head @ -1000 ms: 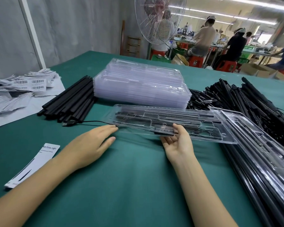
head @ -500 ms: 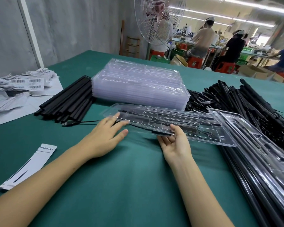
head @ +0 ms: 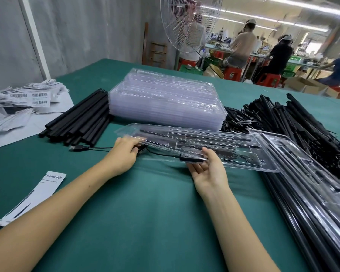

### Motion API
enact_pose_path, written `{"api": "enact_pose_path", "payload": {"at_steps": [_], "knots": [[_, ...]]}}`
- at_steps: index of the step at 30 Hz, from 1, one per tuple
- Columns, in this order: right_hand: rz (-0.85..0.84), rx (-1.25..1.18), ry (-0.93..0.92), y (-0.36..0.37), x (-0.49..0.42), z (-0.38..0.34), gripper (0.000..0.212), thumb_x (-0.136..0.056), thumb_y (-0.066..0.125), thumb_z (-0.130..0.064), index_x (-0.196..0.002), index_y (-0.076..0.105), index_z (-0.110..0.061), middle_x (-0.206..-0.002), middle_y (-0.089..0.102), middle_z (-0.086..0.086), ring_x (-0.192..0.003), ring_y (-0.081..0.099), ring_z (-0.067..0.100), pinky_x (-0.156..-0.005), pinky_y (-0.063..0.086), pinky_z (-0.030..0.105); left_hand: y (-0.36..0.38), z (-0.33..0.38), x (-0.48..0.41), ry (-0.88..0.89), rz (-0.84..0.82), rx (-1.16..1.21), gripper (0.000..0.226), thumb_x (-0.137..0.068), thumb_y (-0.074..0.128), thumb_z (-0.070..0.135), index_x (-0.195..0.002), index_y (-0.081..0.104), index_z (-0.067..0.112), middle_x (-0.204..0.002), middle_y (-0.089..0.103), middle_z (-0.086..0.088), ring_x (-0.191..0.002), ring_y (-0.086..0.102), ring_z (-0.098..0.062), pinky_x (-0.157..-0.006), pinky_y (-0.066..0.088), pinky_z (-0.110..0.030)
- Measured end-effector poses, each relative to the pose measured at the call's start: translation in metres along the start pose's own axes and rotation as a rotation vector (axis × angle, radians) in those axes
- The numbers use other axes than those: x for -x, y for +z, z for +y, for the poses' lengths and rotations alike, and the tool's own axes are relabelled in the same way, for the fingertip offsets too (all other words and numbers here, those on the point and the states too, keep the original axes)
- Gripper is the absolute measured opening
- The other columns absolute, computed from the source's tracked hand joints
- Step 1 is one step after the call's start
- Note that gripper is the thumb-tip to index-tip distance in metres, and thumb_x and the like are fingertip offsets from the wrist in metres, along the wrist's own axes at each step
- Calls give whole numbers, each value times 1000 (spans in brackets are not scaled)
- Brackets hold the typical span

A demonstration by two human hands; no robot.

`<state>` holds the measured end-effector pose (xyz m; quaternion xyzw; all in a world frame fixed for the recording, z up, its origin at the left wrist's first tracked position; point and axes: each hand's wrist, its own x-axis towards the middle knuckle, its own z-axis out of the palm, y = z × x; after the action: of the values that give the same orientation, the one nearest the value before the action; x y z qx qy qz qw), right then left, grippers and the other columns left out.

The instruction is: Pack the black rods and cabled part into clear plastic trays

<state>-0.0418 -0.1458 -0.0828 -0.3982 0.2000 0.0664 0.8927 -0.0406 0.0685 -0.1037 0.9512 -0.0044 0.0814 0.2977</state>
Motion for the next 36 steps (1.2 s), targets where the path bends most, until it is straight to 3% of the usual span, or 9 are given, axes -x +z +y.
{"api": "enact_pose_path", "payload": {"at_steps": [3, 7, 12, 15, 18, 22, 26, 33, 36], "knots": [[7, -2, 5, -1, -1, 0, 5, -87, 62, -12, -86, 57, -10, -89, 46, 7, -75, 50, 21, -71, 53, 32, -1, -2, 0, 36, 36, 7, 52, -91, 38, -8, -129, 58, 20, -133, 54, -14, -130, 39, -32, -112, 27, -42], [-8, -7, -2, -1, -2, 0, 3, -87, 61, -11, -86, 58, -11, -94, 54, 8, -82, 55, 23, -72, 52, 32, 2, 0, 1, 76, 55, 19, 58, -84, 34, -16, -119, 63, 20, -125, 57, -10, -122, 43, -29, -109, 31, -41], [3, -7, -5, 0, -2, 1, 8, -88, 59, -10, -80, 57, -11, -79, 52, 6, -75, 55, 22, -72, 52, 32, -5, -1, 13, 217, 32, 68, 44, -89, 43, -9, -121, 66, 11, -126, 63, -1, -121, 51, -17, -98, 28, -5], [10, -4, -9, -1, -2, 1, 11, -88, 59, -10, -78, 56, -10, -73, 50, 5, -72, 55, 21, -71, 52, 32, -8, -6, 20, 211, -127, -133, 48, -102, 35, 32, -148, 27, 23, -151, 36, 0, -140, 27, -15, -114, 12, -20], [5, 2, -15, -1, -2, 1, 11, -88, 59, -10, -78, 56, -11, -69, 51, 4, -69, 56, 20, -69, 51, 31, -5, -1, 30, 164, -160, -532, 73, -89, 7, 64, -148, -16, 27, -161, -1, -1, -147, -2, -14, -119, -2, -31], [-2, -10, -16, -1, 0, 3, 11, -87, 60, -10, -77, 57, -11, -57, 55, 1, -67, 58, 18, -70, 51, 31, 3, 26, 40, -32, -108, -637, 83, -92, 11, 64, -148, -19, 12, -159, -11, -10, -147, -10, -20, -119, -3, -32], [-4, -7, -10, -1, -1, 3, 11, -88, 59, -7, -77, 57, -8, -67, 54, 7, -70, 57, 23, -75, 52, 35, 0, 41, 55, -181, -81, -646, 88, -91, 9, 65, -148, -16, 3, -159, -6, -16, -147, -6, -25, -118, 4, -35], [3, 24, 4, -2, -4, 1, 8, -88, 58, -8, -80, 56, -7, -71, 55, 8, -65, 56, 21, -59, 51, 30, -4, 55, 85, -146, -144, -663, 89, -74, -10, 69, -148, -23, 20, -156, -9, -27, -146, -7, -35, -118, 5, -39], [2, 8, -5, -2, -3, 2, 10, -88, 58, -6, -78, 57, -7, -70, 57, 7, -66, 58, 21, -64, 52, 31, -4, 55, 82, -161, -181, -691, 98, -58, -21, 69, -147, -25, 27, -156, -8, -27, -146, -3, -36, -117, 6, -40]]}}
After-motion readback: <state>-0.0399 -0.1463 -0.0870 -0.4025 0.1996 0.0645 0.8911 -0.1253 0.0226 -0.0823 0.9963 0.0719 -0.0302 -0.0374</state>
